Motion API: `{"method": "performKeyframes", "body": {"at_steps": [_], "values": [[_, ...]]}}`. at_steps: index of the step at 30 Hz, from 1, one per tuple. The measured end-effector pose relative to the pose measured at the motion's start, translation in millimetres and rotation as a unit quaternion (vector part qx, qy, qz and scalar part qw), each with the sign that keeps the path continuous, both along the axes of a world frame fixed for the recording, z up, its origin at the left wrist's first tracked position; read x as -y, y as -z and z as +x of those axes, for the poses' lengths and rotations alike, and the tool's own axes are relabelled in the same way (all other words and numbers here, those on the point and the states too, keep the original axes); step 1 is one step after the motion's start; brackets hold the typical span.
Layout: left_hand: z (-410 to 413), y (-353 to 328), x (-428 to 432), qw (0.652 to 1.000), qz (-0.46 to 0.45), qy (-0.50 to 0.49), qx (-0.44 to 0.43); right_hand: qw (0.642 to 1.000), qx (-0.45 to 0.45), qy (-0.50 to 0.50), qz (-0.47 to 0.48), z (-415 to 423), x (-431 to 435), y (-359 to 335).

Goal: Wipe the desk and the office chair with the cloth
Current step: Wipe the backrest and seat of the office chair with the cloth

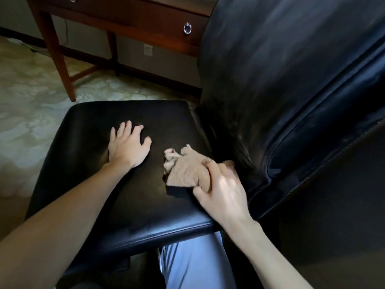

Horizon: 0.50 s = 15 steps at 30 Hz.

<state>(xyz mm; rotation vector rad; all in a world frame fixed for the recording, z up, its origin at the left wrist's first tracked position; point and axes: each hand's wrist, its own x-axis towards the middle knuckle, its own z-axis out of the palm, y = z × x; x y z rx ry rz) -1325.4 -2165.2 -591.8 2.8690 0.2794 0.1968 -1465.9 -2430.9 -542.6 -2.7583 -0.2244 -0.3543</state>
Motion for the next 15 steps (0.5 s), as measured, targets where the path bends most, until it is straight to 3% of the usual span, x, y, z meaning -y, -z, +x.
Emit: {"method": "performKeyframes", "body": {"at_steps": [4,7,15], "values": [[0.3,-3.1,1.3,1.0,-0.003,0.002,-0.011,0.998,-0.024,0.004,0.05,-16.3,20.9,5.7],[-0.4,-3.8,1.9,1.0,-0.005,0.0,-0.015,0.999,-0.028,0.021,0.024,1.5,15.7,6.4],[-1.3,-5.6,4.5,1.0,-0.011,-0.012,-0.001,0.996,-0.045,0.044,0.069,121.0,-24.1,8.1]]}}
